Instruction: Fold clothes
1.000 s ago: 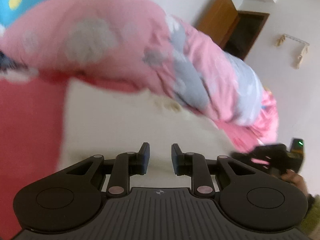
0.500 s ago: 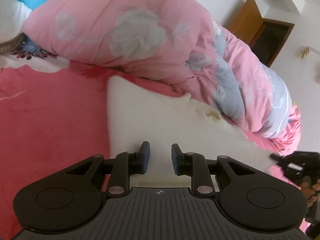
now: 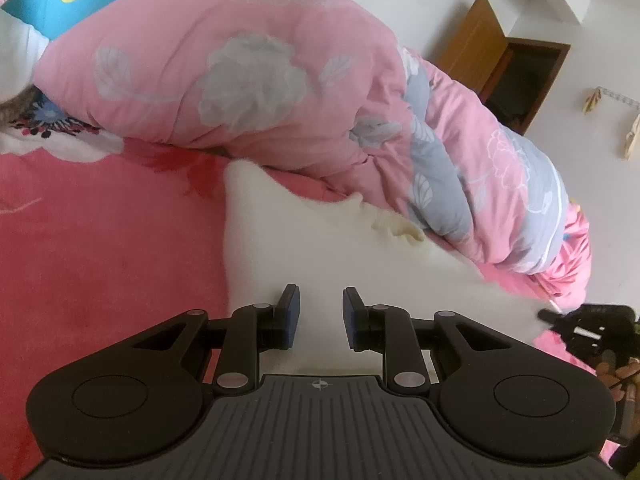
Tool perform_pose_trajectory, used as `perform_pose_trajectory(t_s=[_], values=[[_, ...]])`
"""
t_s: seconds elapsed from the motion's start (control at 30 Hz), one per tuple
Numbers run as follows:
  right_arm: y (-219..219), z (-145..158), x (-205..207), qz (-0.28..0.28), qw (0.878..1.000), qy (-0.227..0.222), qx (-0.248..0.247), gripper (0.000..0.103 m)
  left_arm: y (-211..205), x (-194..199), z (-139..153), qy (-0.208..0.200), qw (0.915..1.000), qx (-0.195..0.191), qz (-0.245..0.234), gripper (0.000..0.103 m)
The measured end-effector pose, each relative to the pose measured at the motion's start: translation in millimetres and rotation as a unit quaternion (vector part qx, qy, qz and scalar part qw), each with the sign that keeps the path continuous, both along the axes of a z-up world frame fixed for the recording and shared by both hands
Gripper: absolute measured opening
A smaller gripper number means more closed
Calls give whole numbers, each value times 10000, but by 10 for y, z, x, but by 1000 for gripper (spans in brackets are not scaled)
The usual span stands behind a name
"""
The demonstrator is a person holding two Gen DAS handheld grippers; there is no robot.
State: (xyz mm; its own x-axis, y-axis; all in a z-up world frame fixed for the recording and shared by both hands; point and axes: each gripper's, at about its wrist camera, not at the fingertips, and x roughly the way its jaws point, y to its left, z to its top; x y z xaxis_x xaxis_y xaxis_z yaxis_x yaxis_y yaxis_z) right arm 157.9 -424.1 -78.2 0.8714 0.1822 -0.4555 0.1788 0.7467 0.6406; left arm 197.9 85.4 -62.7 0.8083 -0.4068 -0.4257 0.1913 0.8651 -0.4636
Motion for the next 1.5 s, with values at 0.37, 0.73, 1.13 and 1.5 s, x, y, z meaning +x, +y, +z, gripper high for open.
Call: perform_pose_trajectory(t_s=[0.37, 0.73, 1.13, 1.5], values=[[121, 57, 214, 177, 9996, 23, -205, 6, 43, 106, -85, 121, 9996, -71, 258, 23], [-79, 18, -22, 9, 9985, 470, -280, 16, 66, 124, -107, 173, 9993, -160, 295, 23], [659, -150, 475, 1116, 9744, 662, -1837, 13, 142, 137, -136, 265, 9982, -403, 361, 22], [1557, 631, 457, 2064, 9508, 133, -2308, 15, 68, -104, 39, 172, 9984, 164, 514, 23]])
